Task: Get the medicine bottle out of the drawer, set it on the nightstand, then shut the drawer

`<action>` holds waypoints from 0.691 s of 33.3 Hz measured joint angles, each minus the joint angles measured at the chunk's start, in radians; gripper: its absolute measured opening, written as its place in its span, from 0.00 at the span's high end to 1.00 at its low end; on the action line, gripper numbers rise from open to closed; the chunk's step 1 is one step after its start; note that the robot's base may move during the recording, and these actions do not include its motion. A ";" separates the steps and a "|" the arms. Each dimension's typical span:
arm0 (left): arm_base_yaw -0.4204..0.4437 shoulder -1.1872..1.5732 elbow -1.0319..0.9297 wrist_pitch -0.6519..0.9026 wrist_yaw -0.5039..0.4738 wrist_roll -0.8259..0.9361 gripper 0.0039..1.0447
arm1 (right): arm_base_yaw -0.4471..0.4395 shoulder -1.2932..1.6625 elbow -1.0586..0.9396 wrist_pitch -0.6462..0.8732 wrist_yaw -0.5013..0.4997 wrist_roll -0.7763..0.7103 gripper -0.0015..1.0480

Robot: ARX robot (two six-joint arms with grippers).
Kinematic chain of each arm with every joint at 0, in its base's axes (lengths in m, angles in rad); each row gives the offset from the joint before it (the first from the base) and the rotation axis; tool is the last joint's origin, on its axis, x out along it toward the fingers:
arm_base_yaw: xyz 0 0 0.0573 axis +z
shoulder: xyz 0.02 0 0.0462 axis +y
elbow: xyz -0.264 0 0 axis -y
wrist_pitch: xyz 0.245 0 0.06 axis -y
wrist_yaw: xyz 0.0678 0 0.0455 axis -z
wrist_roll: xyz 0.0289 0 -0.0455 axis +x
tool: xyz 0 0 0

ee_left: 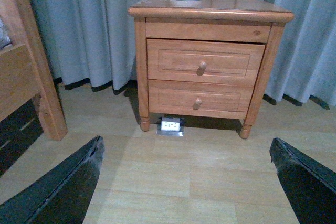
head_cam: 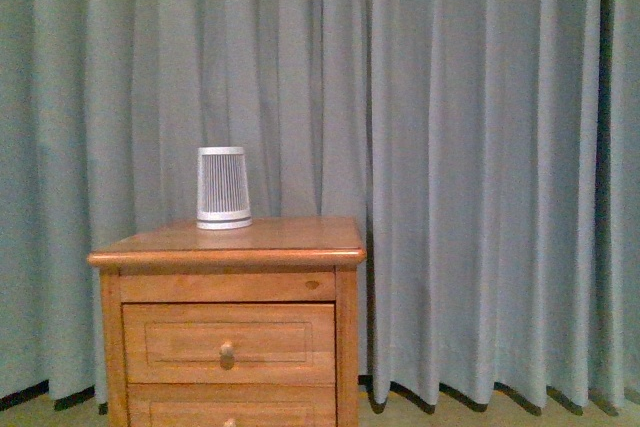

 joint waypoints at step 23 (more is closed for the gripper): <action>0.041 0.106 0.065 -0.191 0.170 -0.063 0.06 | 0.000 0.000 0.000 0.000 -0.001 0.000 0.07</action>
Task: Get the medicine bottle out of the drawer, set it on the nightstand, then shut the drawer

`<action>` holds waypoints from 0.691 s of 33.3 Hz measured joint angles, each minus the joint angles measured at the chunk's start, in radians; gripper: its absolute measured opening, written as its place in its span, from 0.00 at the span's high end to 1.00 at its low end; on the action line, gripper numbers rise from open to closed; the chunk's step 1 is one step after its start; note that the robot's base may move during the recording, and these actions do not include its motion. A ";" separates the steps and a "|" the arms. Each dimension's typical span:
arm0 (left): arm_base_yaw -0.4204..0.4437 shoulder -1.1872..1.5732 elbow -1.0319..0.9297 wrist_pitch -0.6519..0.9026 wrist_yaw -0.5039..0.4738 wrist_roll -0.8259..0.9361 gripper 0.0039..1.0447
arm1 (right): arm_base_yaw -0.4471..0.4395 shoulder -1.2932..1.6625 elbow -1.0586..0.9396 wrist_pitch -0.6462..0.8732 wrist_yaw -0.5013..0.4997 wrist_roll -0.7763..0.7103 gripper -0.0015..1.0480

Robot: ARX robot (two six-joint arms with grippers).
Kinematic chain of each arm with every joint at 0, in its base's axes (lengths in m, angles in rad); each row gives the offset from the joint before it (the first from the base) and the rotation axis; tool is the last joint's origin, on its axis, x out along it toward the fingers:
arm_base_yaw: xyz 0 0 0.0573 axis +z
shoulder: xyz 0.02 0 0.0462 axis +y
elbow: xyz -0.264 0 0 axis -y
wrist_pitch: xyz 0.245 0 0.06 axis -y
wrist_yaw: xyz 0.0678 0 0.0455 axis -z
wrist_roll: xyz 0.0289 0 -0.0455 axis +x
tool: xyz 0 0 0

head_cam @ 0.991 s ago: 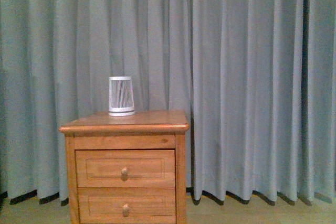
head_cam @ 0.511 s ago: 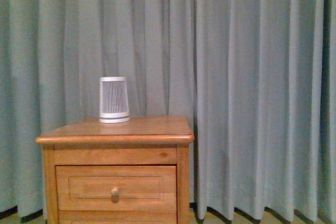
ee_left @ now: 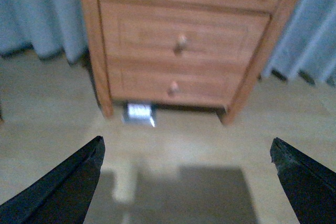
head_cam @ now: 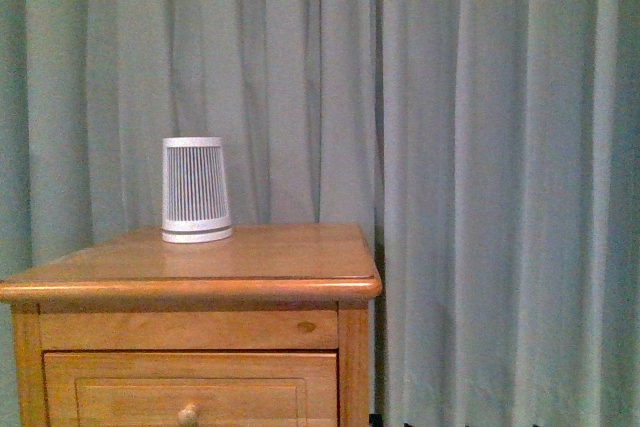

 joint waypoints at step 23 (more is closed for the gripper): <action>-0.212 1.656 0.583 1.077 -0.213 -0.006 0.06 | 0.000 0.000 0.000 0.000 0.000 0.000 0.07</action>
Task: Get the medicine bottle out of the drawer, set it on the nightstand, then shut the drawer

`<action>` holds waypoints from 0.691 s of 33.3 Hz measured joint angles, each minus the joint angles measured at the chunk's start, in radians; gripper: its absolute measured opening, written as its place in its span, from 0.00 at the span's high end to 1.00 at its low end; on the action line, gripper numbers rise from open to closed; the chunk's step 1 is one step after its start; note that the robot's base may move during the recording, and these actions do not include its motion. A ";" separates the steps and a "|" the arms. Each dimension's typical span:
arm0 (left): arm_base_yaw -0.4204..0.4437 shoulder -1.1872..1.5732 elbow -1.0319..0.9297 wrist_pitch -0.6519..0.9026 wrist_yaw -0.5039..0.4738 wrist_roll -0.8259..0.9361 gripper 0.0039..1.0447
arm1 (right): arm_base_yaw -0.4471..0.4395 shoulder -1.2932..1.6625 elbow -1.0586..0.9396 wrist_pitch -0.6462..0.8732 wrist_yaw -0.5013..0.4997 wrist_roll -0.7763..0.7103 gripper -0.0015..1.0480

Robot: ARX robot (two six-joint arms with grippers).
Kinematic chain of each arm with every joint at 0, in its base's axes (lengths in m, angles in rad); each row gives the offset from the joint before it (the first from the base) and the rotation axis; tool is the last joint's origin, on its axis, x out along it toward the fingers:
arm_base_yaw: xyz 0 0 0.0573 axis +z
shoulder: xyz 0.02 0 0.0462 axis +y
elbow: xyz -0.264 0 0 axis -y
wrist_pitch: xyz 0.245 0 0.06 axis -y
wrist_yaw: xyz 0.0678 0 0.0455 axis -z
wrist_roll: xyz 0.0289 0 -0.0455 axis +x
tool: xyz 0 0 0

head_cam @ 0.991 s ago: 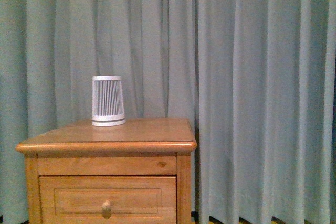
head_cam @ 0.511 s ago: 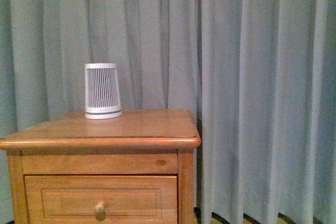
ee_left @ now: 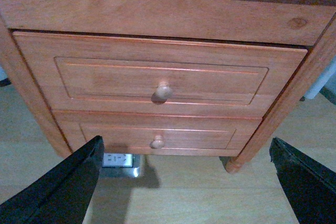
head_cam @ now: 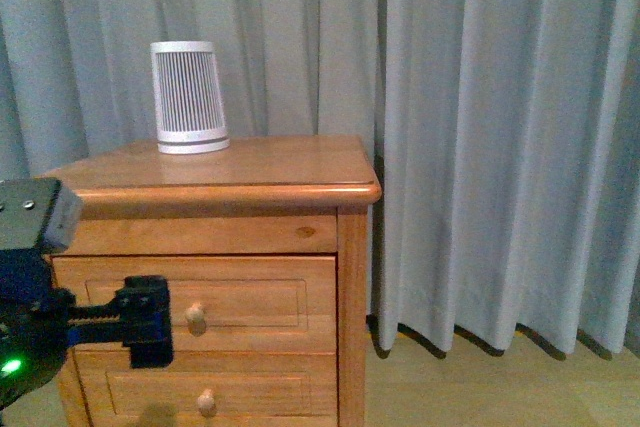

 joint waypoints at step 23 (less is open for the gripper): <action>-0.017 0.554 0.469 0.087 0.008 0.082 0.06 | 0.000 0.000 0.000 0.000 0.000 0.000 0.07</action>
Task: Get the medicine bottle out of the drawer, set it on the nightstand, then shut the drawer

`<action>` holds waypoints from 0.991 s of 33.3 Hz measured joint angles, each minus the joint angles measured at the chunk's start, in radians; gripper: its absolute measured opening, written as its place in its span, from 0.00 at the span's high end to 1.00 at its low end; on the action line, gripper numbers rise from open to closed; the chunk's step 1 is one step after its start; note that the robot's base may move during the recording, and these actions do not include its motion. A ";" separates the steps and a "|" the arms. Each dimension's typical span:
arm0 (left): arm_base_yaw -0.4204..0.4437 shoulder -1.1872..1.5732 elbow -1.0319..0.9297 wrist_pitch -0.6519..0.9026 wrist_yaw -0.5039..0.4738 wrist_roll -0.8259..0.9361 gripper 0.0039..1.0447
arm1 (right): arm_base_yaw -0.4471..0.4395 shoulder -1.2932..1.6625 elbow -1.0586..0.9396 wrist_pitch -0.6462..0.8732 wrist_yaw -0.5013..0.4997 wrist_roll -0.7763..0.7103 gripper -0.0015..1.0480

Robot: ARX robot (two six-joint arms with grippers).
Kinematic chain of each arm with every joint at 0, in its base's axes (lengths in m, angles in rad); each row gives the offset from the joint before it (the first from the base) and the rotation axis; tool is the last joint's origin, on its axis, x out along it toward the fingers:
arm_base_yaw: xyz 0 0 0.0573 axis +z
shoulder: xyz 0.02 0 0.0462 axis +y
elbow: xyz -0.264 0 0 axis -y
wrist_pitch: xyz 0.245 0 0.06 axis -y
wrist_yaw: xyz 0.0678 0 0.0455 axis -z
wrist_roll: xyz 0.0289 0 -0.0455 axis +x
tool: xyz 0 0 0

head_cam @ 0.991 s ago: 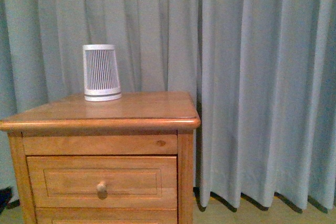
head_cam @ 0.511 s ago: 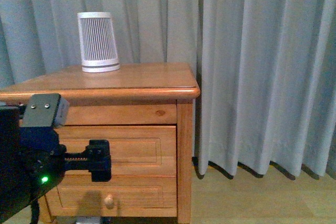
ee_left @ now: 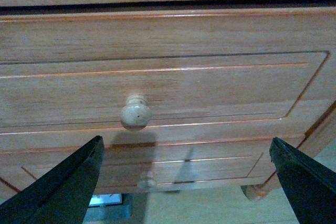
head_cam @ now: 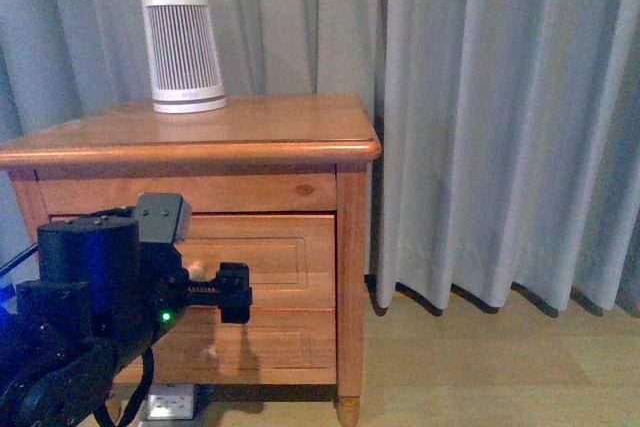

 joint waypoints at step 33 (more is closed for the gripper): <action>0.057 0.222 0.322 -0.132 0.035 0.076 0.14 | 0.000 0.000 0.000 0.000 0.000 0.000 0.07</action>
